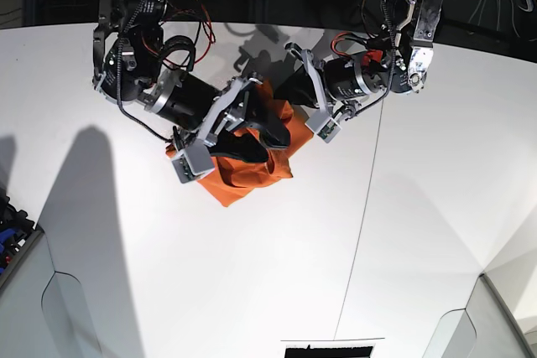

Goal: Layout the t-shirt on the table in an organized manner, then fold the t-shirt properly
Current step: 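Fold the bundle over with both grippers into a compact stack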

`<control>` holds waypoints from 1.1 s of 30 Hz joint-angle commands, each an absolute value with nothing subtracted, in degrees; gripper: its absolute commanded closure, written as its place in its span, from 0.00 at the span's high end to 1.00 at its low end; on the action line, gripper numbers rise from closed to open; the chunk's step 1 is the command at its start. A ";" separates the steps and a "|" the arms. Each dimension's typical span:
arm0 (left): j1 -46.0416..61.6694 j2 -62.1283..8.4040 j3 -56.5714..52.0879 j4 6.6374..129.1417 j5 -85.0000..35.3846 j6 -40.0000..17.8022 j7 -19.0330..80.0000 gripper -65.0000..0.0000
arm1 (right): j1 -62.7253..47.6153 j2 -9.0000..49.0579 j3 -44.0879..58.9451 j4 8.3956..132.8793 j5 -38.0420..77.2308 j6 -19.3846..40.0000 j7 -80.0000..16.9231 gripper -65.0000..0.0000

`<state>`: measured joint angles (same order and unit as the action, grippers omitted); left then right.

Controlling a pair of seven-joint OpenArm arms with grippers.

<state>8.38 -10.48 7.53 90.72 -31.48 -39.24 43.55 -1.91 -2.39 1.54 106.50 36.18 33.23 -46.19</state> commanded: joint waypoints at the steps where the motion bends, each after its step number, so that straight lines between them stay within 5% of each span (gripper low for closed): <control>1: 8.10 -10.66 7.42 91.33 -31.51 -39.24 44.07 0.00 | 0.32 -2.55 2.13 107.61 35.51 33.12 -42.76 0.43; 3: 8.69 -10.68 7.42 91.33 -31.53 -39.24 44.07 0.00 | 2.42 -2.57 3.14 107.44 31.00 32.10 -40.45 0.38; 7: 10.24 -10.70 7.42 91.33 -31.51 -39.24 44.07 0.00 | 6.85 -2.57 4.43 105.08 25.56 31.24 -40.03 0.00; 23: 10.63 -10.66 7.42 91.33 -32.42 -39.27 43.75 0.00 | 11.68 -2.55 3.29 72.73 22.09 32.82 -33.80 0.00; 33: 10.66 -11.38 6.76 91.57 -33.61 -39.29 44.16 0.00 | 11.73 -2.55 2.50 84.09 27.00 32.80 -35.03 0.00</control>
